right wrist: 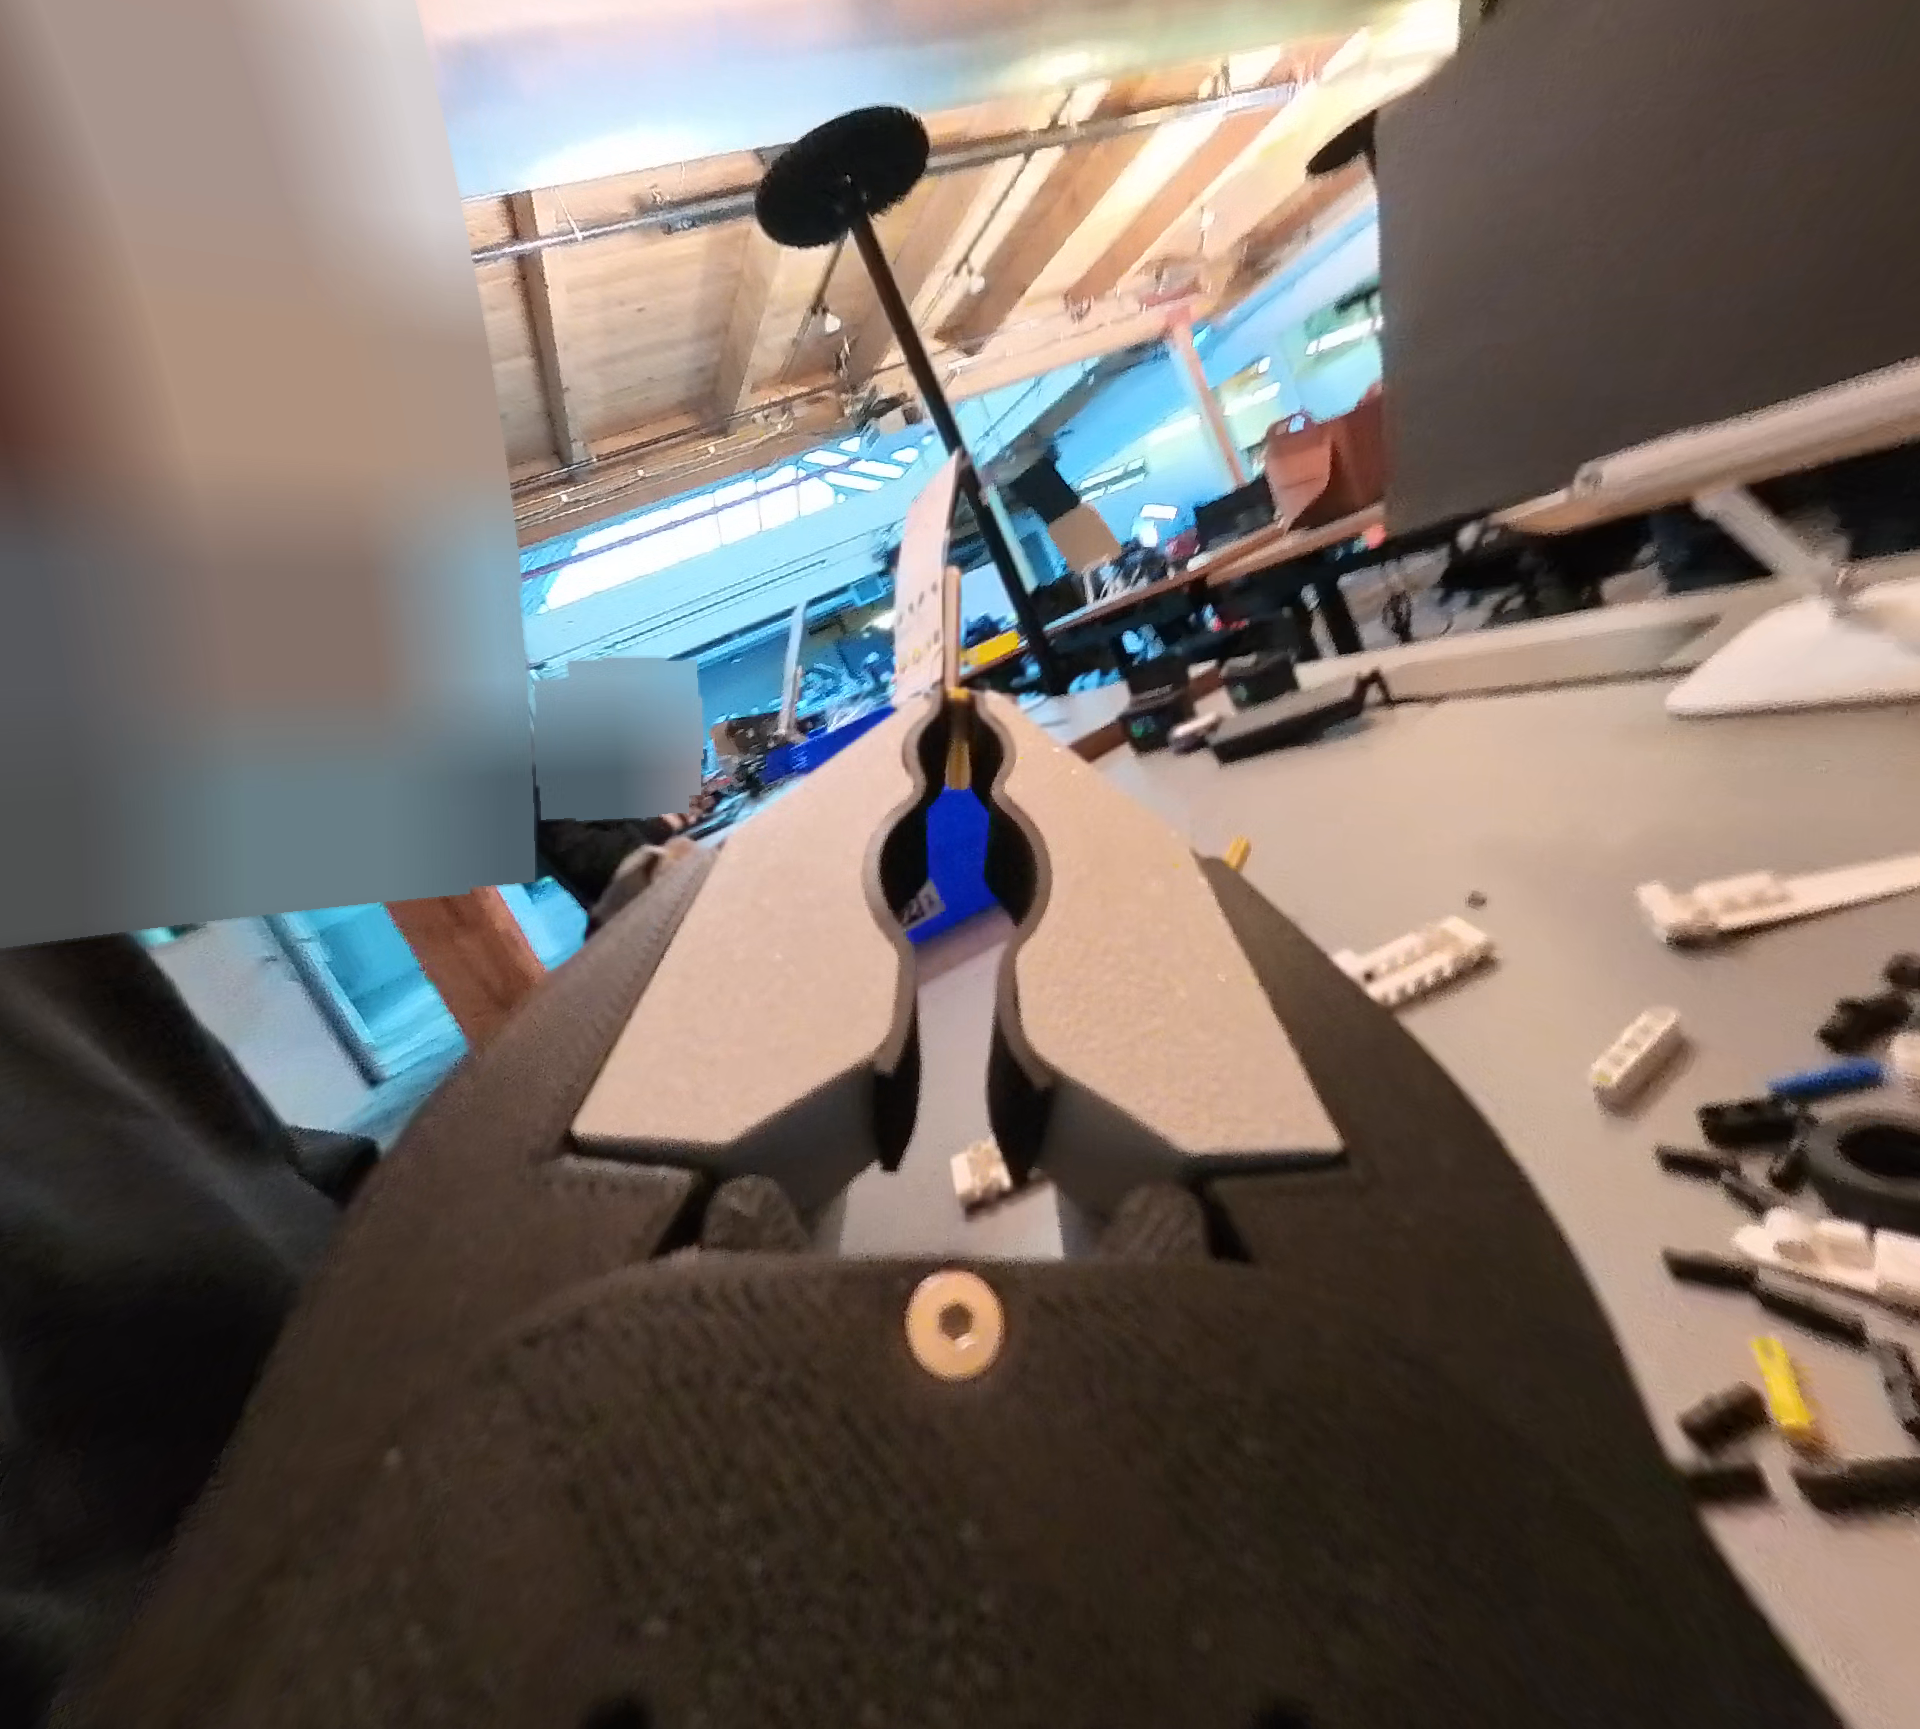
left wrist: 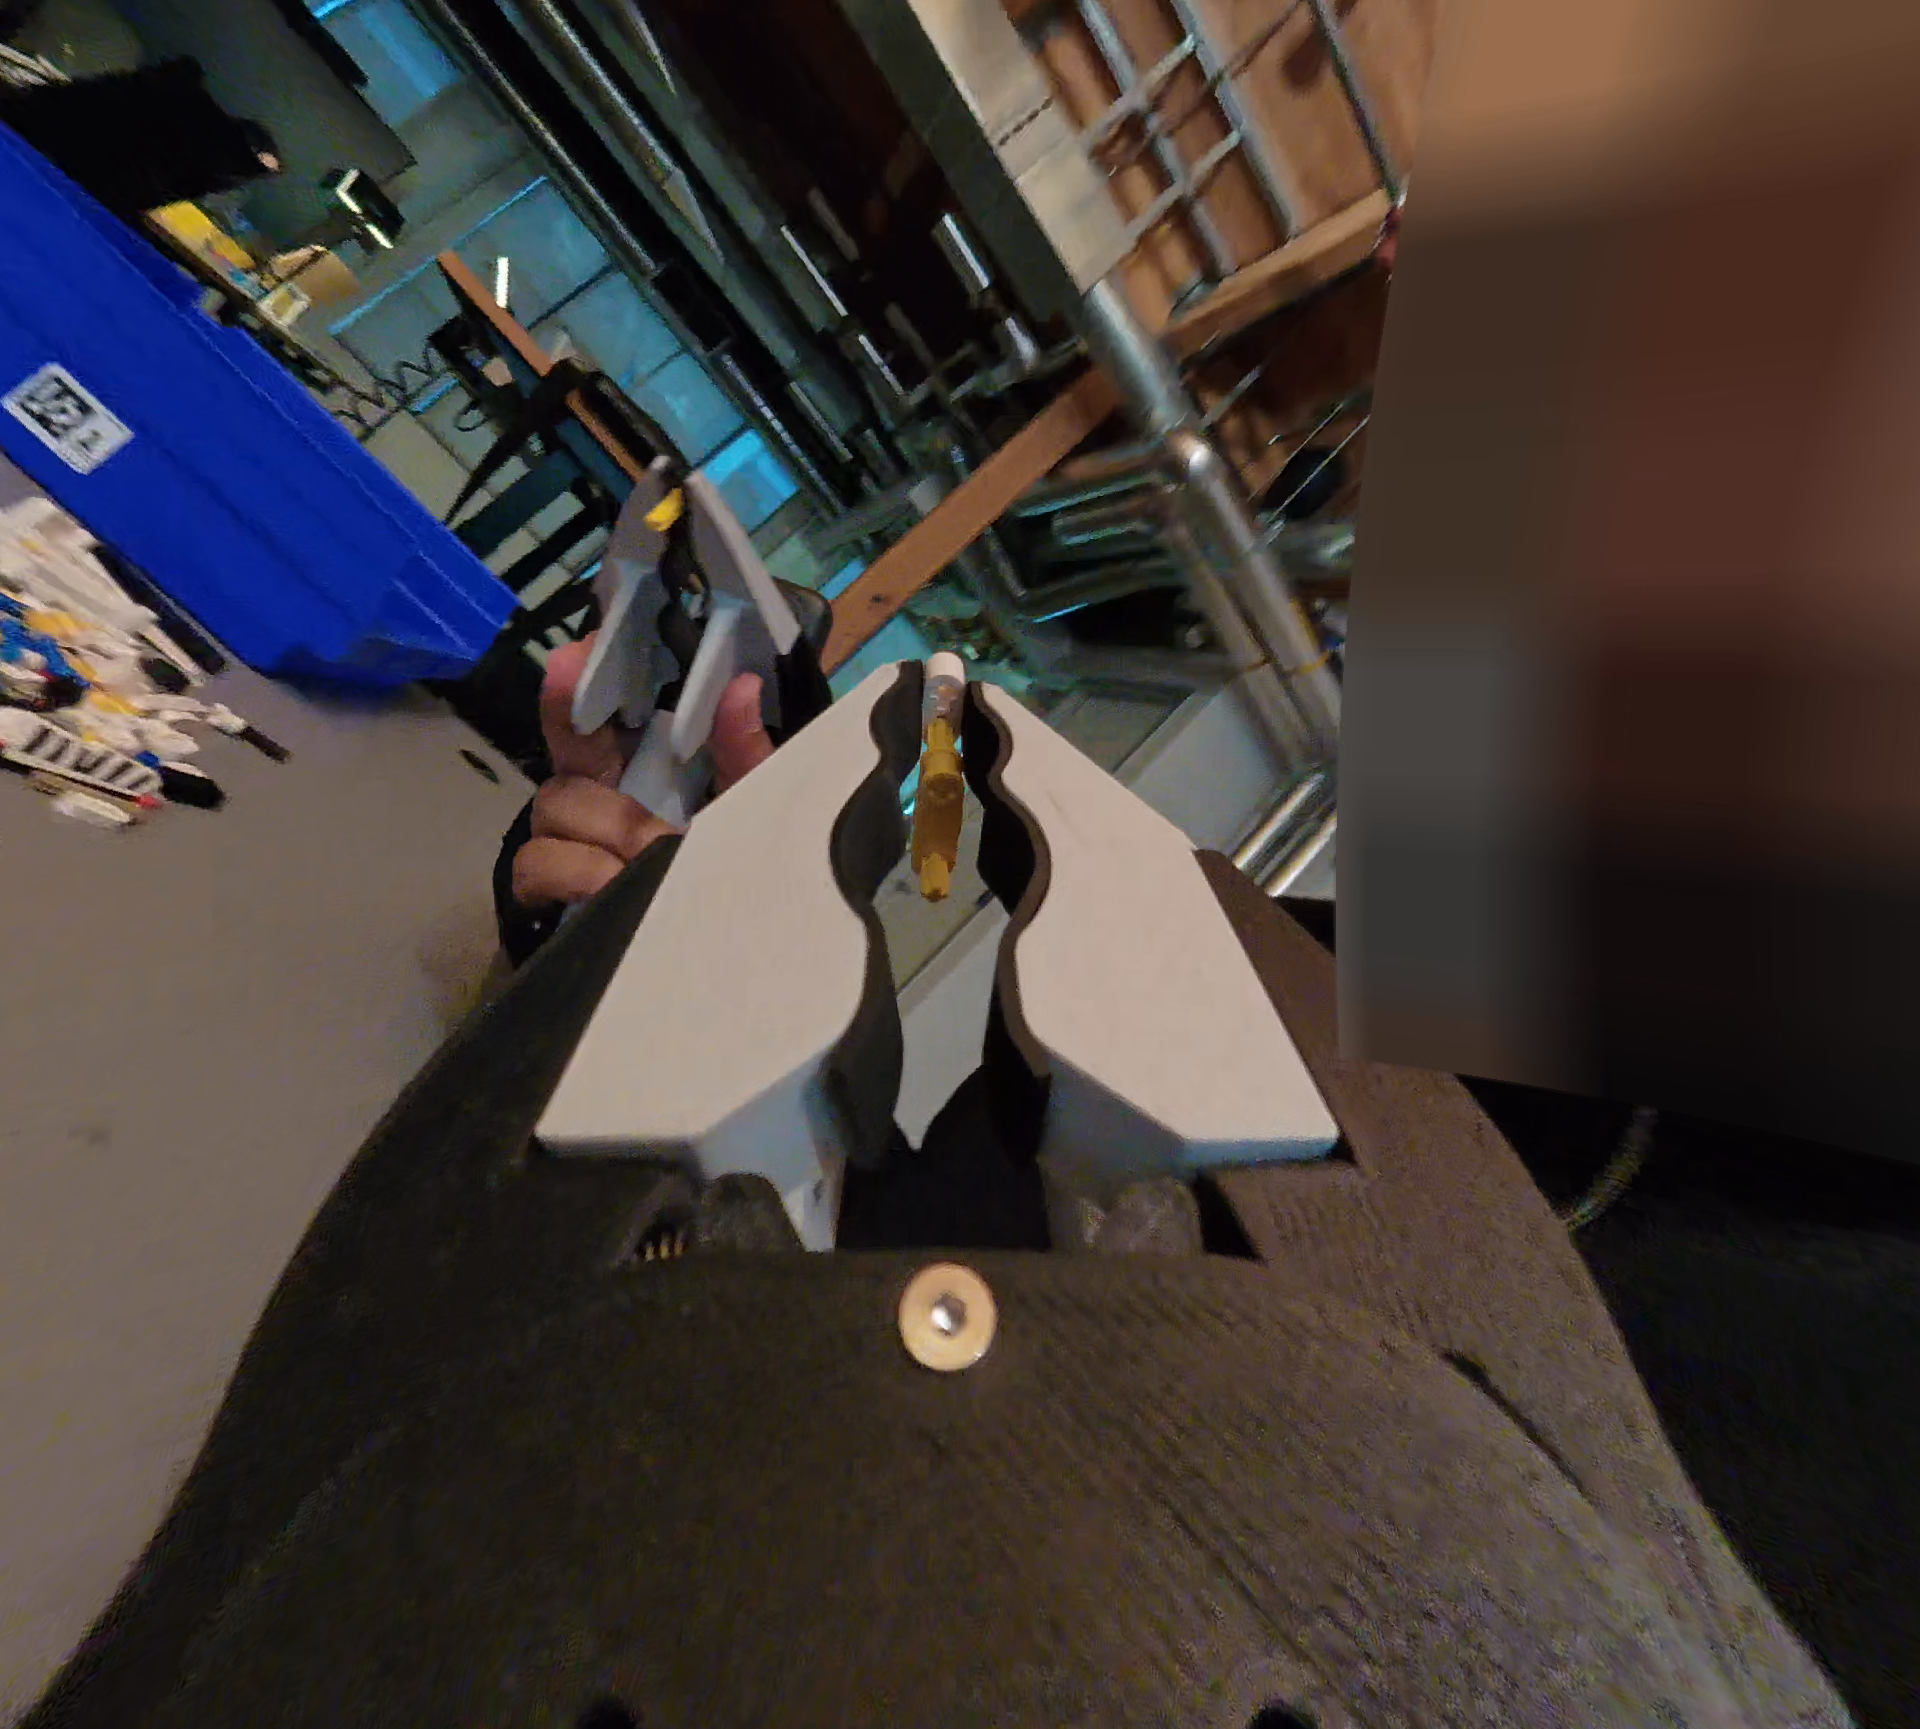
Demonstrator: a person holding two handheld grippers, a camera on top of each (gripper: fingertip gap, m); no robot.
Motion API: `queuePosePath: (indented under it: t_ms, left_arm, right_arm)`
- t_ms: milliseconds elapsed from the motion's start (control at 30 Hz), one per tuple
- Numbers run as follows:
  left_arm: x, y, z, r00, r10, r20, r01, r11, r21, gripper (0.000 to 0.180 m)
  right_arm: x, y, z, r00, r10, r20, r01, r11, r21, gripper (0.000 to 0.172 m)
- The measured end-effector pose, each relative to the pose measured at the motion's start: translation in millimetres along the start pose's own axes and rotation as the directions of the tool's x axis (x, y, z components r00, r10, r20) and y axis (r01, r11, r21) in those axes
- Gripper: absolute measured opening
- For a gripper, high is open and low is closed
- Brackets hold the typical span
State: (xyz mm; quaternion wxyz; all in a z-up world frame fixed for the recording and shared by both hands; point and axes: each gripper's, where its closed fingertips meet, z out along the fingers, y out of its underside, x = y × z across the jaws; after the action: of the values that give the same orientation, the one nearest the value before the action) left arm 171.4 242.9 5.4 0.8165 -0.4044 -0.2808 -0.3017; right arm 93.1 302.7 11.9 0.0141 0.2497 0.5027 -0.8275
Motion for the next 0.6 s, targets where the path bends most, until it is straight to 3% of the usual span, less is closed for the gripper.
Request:
queuePosePath:
  t_ms: [67, 133, 233, 333, 467, 600]
  left_arm:
    - [-2.9, 4.7, -1.1, 0.997, 0.065, 0.042, -0.063, 0.997, -0.038, 0.007]
    - [-9.1, 9.9, -3.9, 0.988, 0.125, 0.093, -0.119, 0.991, -0.068, 0.007]
    - [-15.2, 16.1, -6.3, 0.976, 0.172, 0.132, -0.160, 0.982, -0.096, 0.006]
    - [-19.2, 22.0, -5.2, 0.976, 0.167, 0.141, -0.152, 0.982, -0.112, 0.006]
    - [-31.0, 27.1, -6.7, 0.974, 0.154, 0.164, -0.132, 0.982, -0.132, 0.006]
    - [-46.7, 27.2, -14.9, 0.966, 0.148, 0.213, -0.121, 0.984, -0.134, 0.006]
  right_arm:
    - [17.1, 12.6, -2.1, 0.998, 0.056, -0.011, -0.056, 0.997, -0.049, 0.000]
    - [53.6, 36.0, -9.5, 0.989, 0.043, -0.141, -0.069, 0.979, -0.190, 0.001]
    - [123.9, 57.2, -37.5, 0.909, -0.147, -0.390, -0.032, 0.908, -0.417, 0.002]
    - [172.4, 53.5, -60.6, 0.798, -0.305, -0.519, -0.022, 0.847, -0.531, 0.004]
    - [190.3, 56.0, -68.4, 0.783, -0.260, -0.565, -0.119, 0.829, -0.546, 0.034]
    - [172.7, 32.5, -66.5, 0.818, -0.188, -0.543, -0.072, 0.904, -0.421, 0.040]
